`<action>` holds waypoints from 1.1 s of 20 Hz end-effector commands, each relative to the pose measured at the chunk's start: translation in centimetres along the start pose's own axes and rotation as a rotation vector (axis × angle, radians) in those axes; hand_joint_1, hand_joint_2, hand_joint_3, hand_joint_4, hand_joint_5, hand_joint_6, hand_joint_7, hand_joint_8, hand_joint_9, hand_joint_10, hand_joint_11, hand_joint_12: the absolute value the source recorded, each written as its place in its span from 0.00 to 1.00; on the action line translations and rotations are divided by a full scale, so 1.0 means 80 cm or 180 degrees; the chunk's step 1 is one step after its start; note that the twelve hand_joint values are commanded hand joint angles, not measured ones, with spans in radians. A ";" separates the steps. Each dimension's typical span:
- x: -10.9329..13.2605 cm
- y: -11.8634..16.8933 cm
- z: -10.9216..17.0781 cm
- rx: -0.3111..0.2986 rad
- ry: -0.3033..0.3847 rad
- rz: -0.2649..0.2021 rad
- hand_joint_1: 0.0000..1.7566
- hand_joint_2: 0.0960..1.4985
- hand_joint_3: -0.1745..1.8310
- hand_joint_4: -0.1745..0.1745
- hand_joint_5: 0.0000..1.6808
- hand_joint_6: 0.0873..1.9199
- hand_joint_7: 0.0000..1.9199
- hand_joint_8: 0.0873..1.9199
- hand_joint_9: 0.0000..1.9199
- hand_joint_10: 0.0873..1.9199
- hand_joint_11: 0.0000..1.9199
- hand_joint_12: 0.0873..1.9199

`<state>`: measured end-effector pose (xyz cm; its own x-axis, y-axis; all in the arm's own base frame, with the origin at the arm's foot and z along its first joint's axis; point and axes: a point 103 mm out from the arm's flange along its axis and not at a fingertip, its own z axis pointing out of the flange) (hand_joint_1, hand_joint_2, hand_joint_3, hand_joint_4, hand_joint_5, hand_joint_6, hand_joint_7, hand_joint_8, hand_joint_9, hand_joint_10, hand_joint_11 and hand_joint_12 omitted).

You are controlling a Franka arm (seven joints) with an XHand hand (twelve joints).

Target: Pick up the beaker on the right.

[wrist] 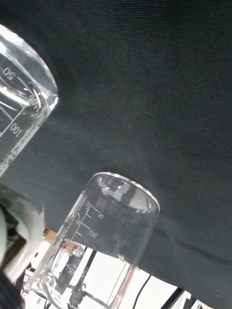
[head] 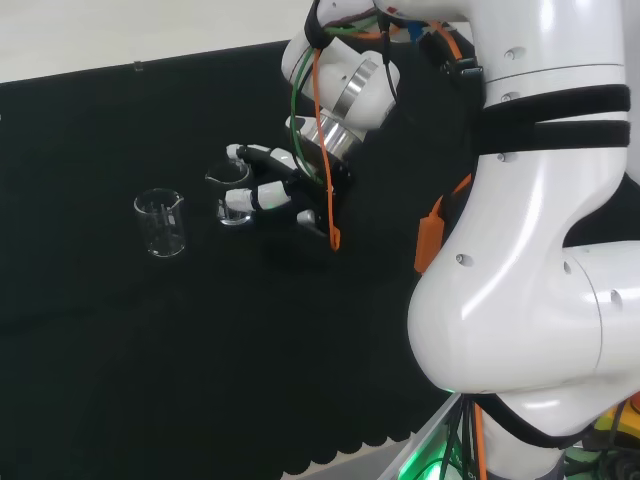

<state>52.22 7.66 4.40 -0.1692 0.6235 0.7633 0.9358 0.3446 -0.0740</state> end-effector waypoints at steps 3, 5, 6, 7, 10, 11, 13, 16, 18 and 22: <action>0.000 -0.001 0.000 -0.0012 0.0014 -0.0010 0.48 0.34 0.34 0.35 0.13 0.00 0.08 0.26 0.12 0.31 0.00 0.53; 0.002 0.002 0.002 -0.0026 0.0049 -0.0012 0.49 0.34 0.35 0.37 0.14 0.00 0.09 0.26 0.12 0.30 0.00 0.53; 0.003 0.003 0.003 -0.0024 0.0059 -0.0018 0.49 0.34 0.35 0.38 0.14 0.00 0.09 0.26 0.12 0.30 0.00 0.54; 0.003 0.004 0.003 -0.0001 0.0061 -0.0023 0.49 0.33 0.35 0.39 0.15 0.00 0.10 0.25 0.13 0.30 0.00 0.54; 0.003 0.005 0.006 0.0012 0.0081 -0.0033 0.50 0.33 0.35 0.41 0.17 0.00 0.11 0.25 0.13 0.30 0.00 0.55; 0.003 0.006 0.007 0.0016 0.0082 -0.0033 0.50 0.33 0.35 0.41 0.17 0.00 0.12 0.25 0.14 0.30 0.00 0.55; 0.001 0.004 0.005 0.0015 0.0104 -0.0038 0.50 0.33 0.35 0.42 0.17 0.00 0.12 0.25 0.14 0.30 0.00 0.55; 0.001 0.008 0.007 0.0010 0.0131 0.0008 0.50 0.33 0.35 0.42 0.18 0.00 0.12 0.25 0.14 0.30 0.00 0.56; 0.001 0.010 0.008 -0.0005 0.0164 0.0003 0.50 0.33 0.36 0.42 0.18 0.00 0.12 0.25 0.14 0.30 0.00 0.56; 0.001 0.013 0.015 0.0032 0.0105 0.0013 0.50 0.33 0.36 0.42 0.18 0.00 0.13 0.25 0.15 0.29 0.00 0.56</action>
<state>52.85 8.37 3.93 -0.1547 0.5952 0.7885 0.9353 0.3454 -0.0772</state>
